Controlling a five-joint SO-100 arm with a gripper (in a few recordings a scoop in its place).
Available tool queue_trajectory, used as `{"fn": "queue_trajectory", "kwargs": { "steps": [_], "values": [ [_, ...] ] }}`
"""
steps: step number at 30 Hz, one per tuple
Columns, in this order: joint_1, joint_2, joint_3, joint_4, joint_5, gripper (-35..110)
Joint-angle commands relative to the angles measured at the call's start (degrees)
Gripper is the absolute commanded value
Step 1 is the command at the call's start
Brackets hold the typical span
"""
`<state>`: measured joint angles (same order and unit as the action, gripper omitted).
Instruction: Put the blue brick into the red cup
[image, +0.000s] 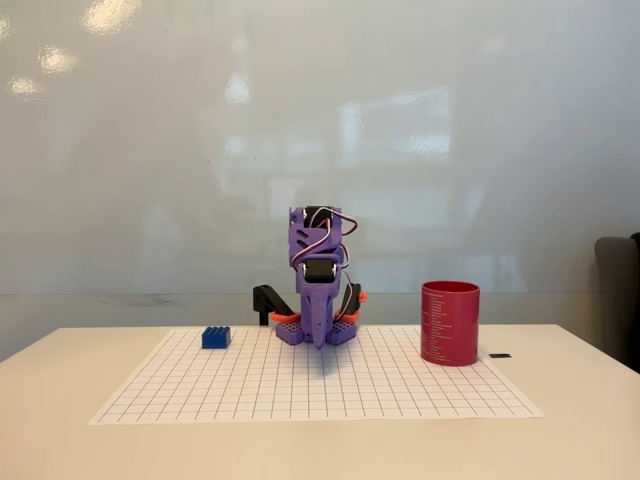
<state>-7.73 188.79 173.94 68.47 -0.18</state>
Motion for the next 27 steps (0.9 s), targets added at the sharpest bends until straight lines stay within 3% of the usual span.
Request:
{"fn": "queue_trajectory", "kwargs": {
  "steps": [1,7,16,27],
  "values": [
    [1.32,-2.11,-2.11,-0.62,0.26,-1],
    [5.27,-20.13,-14.41,-3.96,-1.58,-1],
    [7.56,-40.25,-45.53,10.9,4.22,-1],
    [19.07,-62.4,-82.53,27.51,26.1,-1]
  ]
}}
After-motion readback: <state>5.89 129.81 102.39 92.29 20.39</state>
